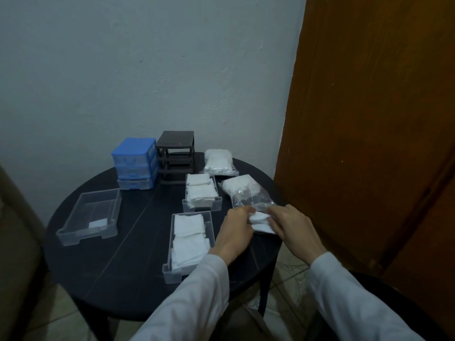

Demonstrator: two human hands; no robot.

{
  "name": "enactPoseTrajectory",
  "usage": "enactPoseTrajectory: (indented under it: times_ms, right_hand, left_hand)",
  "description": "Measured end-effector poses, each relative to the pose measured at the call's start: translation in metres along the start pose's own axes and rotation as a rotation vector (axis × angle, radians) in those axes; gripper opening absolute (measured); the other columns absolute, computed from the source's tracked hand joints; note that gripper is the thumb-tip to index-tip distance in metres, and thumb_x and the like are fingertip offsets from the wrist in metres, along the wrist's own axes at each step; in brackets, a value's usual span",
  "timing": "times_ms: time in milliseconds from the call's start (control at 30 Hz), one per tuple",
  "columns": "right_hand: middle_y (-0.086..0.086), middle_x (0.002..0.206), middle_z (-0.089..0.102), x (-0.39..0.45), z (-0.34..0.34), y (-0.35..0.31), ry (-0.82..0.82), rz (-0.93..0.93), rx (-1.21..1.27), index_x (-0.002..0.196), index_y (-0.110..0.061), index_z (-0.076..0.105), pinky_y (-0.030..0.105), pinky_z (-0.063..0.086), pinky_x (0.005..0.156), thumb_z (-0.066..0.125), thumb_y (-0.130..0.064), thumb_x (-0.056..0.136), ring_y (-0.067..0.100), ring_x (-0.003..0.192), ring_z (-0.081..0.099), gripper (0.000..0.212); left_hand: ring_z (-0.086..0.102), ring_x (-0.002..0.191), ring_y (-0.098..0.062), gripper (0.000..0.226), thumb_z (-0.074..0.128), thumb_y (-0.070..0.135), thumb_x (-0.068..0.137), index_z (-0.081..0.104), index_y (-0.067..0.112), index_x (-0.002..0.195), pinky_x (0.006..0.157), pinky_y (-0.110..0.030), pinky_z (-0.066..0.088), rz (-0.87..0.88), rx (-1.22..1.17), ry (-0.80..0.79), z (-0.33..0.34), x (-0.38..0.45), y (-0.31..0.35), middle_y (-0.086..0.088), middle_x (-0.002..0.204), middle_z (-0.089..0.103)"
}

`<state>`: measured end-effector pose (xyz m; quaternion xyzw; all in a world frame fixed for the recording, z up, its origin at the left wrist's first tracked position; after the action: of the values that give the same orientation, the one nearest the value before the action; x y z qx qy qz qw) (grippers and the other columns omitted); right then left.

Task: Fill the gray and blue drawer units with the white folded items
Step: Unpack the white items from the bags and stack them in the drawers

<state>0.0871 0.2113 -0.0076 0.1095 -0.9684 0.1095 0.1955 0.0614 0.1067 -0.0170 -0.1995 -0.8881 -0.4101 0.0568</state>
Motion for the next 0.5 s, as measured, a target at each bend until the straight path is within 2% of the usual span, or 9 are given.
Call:
enactPoseTrajectory:
  times_ms: [67,167,367,500]
  right_hand:
    - [-0.006,0.103,0.057,-0.001,-0.002,0.002,0.006,-0.001,0.052,0.11,-0.022,0.054,0.019,0.039,0.073,0.044,-0.023,0.096,0.006,0.087,0.049,0.017]
    - [-0.006,0.1,0.058,-0.002,-0.003,0.006,0.004,0.019,0.152,0.107,-0.02,0.056,0.019,0.043,0.073,0.046,-0.02,0.096,0.006,0.086,0.054,0.015]
    - [0.0,0.095,0.061,-0.005,-0.005,0.022,0.028,0.095,0.399,0.103,-0.018,0.057,0.029,0.051,0.074,0.047,-0.017,0.096,0.01,0.085,0.058,0.013]
    - [0.001,0.095,0.062,-0.005,-0.006,0.027,0.033,0.115,0.459,0.103,-0.016,0.058,0.029,0.052,0.072,0.047,-0.018,0.096,0.011,0.085,0.06,0.013]
  left_hand:
    - [0.061,0.102,-0.02,0.03,0.051,-0.001,0.087,0.063,0.009,0.113,0.092,-0.028,0.046,0.001,0.003,-0.005,0.001,0.0,0.0,-0.011,0.108,0.066]
    - [0.061,0.101,-0.018,0.033,0.051,-0.001,0.088,0.061,0.011,0.117,0.091,-0.027,0.048,0.004,0.015,-0.007,0.003,0.002,0.0,-0.01,0.11,0.066]
    - [0.06,0.093,-0.012,0.033,0.056,0.001,0.086,0.061,0.014,0.116,0.085,-0.023,0.048,0.047,-0.043,-0.003,0.002,0.001,0.004,-0.007,0.106,0.066]
    - [0.053,0.1,-0.006,0.035,0.06,0.004,0.086,0.054,0.02,0.117,0.087,-0.018,0.044,0.124,-0.109,0.031,0.001,-0.001,0.013,0.003,0.111,0.057]
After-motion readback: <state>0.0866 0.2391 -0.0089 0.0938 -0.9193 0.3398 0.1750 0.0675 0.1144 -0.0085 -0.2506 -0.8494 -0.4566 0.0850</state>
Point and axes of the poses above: each hand's wrist, its own x-axis towards the middle knuckle, its own z-axis out of the palm, y = z × x, the point moved 10 cm from there along x, towards the middle knuckle
